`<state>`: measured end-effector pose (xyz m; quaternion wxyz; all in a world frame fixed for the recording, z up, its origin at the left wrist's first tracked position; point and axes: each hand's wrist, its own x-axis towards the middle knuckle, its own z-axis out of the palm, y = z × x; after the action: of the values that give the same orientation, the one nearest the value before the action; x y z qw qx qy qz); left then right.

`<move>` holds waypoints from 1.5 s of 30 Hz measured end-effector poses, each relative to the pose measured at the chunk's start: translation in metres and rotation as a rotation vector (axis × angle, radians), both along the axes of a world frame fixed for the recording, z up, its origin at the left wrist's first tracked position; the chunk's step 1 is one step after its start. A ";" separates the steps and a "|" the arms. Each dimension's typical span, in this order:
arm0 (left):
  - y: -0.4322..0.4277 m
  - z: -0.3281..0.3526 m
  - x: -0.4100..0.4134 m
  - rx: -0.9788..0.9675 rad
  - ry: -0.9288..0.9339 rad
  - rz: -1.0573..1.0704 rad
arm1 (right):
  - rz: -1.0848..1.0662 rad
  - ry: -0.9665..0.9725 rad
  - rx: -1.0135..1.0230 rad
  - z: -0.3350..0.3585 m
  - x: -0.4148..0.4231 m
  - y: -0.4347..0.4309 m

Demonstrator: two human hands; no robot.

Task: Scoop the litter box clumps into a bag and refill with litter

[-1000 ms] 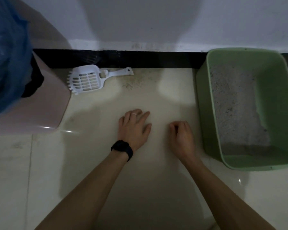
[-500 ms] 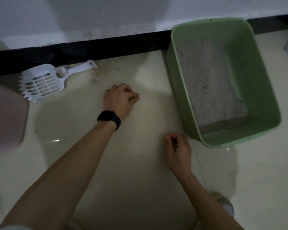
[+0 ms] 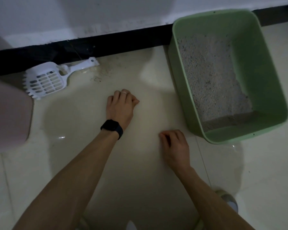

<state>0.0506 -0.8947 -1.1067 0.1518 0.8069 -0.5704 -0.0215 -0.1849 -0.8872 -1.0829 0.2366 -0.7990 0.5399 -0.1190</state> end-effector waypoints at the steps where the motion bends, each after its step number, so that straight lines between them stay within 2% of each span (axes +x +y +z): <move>1: 0.007 -0.001 -0.002 -0.019 -0.009 -0.006 | 0.026 0.023 -0.016 -0.001 0.001 0.001; 4: 0.030 -0.005 -0.013 -0.059 -0.032 -0.025 | 0.080 0.139 -0.088 -0.001 0.004 0.001; 7: 0.049 -0.004 -0.023 -0.048 0.001 -0.039 | 0.112 0.355 -0.146 0.003 0.012 0.002; 10: 0.066 0.001 -0.026 0.011 0.117 0.026 | 0.145 0.483 -0.018 0.014 0.027 -0.002; 16: 0.080 0.067 0.013 -0.073 0.433 0.217 | 0.158 -0.028 0.417 0.072 0.086 -0.034; 19: 0.082 0.128 0.038 -0.055 0.491 0.235 | 0.215 -0.173 0.485 0.124 0.134 -0.052; 21: 0.088 0.170 0.053 -0.074 0.456 0.216 | 0.296 -0.233 0.443 0.162 0.167 -0.059; 24: 0.101 0.238 0.075 -0.202 0.383 0.216 | 0.443 -0.332 0.349 0.221 0.222 -0.059; 27: 0.119 0.293 0.107 -0.348 0.240 0.252 | 0.590 -0.364 0.250 0.269 0.273 -0.045; 29: 0.136 0.317 0.138 -0.377 0.106 0.283 | 0.701 -0.376 0.148 0.289 0.303 -0.028; 32: 0.172 0.332 0.189 -0.230 -0.094 0.394 | 0.870 -0.373 0.029 0.313 0.341 0.004; 35: 0.209 0.329 0.232 -0.054 -0.188 0.493 | 1.037 -0.223 -0.064 0.320 0.366 0.025; 39: 0.237 0.324 0.255 0.199 -0.160 0.582 | 1.180 -0.170 -0.162 0.306 0.385 0.042; 42: 0.249 0.316 0.261 0.259 -0.197 0.629 | 1.218 0.032 -0.348 0.296 0.398 0.049; 45: 0.258 0.306 0.264 0.310 -0.117 0.725 | 1.223 0.090 -0.414 0.294 0.397 0.059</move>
<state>0.3149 -0.6371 -0.8010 -0.0067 0.9691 -0.2464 -0.0063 0.2124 -0.8279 -0.7885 0.0798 -0.9956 -0.0376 -0.0305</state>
